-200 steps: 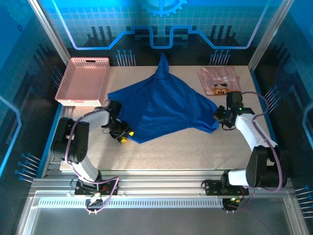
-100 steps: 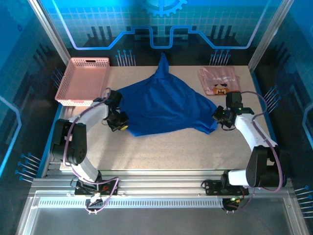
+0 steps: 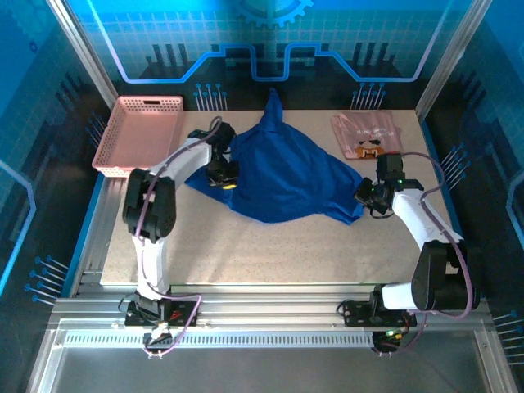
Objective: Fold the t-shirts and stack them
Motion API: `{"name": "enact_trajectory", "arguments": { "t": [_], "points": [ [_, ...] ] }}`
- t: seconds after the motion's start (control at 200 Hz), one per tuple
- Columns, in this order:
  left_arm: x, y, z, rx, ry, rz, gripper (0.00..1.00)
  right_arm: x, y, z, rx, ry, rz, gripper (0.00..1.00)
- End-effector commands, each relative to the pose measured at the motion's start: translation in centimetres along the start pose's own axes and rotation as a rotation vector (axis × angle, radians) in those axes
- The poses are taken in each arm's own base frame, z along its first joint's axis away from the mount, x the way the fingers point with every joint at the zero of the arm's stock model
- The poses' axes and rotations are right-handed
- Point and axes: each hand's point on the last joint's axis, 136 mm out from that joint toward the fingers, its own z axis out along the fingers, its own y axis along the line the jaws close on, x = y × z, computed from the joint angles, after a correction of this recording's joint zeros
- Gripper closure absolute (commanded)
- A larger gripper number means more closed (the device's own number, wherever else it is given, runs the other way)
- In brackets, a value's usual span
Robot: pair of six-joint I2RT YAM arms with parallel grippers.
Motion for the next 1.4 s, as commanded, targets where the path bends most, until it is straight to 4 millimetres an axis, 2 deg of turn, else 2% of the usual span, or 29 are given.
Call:
{"name": "enact_trajectory", "arguments": {
  "t": [0.0, 0.105, 0.15, 0.18, 0.275, 0.305, 0.36, 0.4, 0.51, 0.58, 0.735, 0.945, 1.13, 1.396],
  "points": [
    [-0.3, -0.2, 1.5, -0.03, 0.063, 0.055, 0.91, 0.2, 0.9, -0.1, -0.02, 0.027, -0.029, 1.0],
    [-2.8, -1.8, 1.2, 0.011, -0.002, 0.054, 0.68, 0.2, 1.0, 0.1, -0.018, 0.029, -0.036, 1.0],
    [-3.8, -2.9, 0.5, 0.052, -0.037, 0.05, 0.51, 0.1, 1.0, 0.1, -0.016, 0.029, -0.038, 1.0],
    [-4.2, -3.8, -0.2, 0.093, -0.055, 0.044, 0.43, 0.2, 0.9, 0.3, -0.014, 0.033, -0.042, 1.0],
    [-4.8, -6.5, -2.5, 0.252, -0.096, 0.017, 0.31, 0.2, 0.8, 0.5, -0.006, 0.038, -0.047, 1.0],
    [-4.6, -6.9, -3.2, 0.289, -0.108, -0.001, 0.3, 0.3, 0.7, 0.6, -0.003, 0.04, -0.048, 1.0],
    [-4.0, -6.3, -3.9, 0.336, -0.123, -0.06, 0.27, 0.3, 0.7, 0.7, -0.002, 0.042, -0.049, 1.0],
    [-3.4, -5.4, -4.3, 0.369, -0.131, -0.118, 0.26, 0.4, 0.6, 0.7, -0.001, 0.043, -0.048, 1.0],
    [-1.6, -1.3, -4.1, 0.418, -0.131, -0.283, 0.27, 0.6, 0.5, 0.8, 0.002, 0.047, -0.048, 1.0],
    [-0.8, 0.1, -3.8, 0.465, -0.123, -0.343, 0.29, 0.7, 0.4, 0.8, 0.003, 0.049, -0.049, 1.0],
    [-0.5, 0.1, -1.8, 0.603, -0.095, -0.462, 0.4, 0.6, 0.5, 1.0, 0.002, 0.054, -0.056, 1.0],
    [0.0, 0.5, 1.3, 0.56, -0.028, -0.539, 0.48, 0.6, 0.7, 1.0, -0.001, 0.057, -0.06, 1.0],
    [0.8, 0.9, 2.2, 0.501, 0.009, -0.552, 0.51, 0.5, 0.5, 0.9, 0.003, 0.05, -0.061, 1.0],
    [2.7, 2.6, 1.9, 0.398, 0.019, -0.546, 0.51, 0.3, 0.7, 0.9, 0.0, 0.049, -0.056, 1.0]
  ]
}}
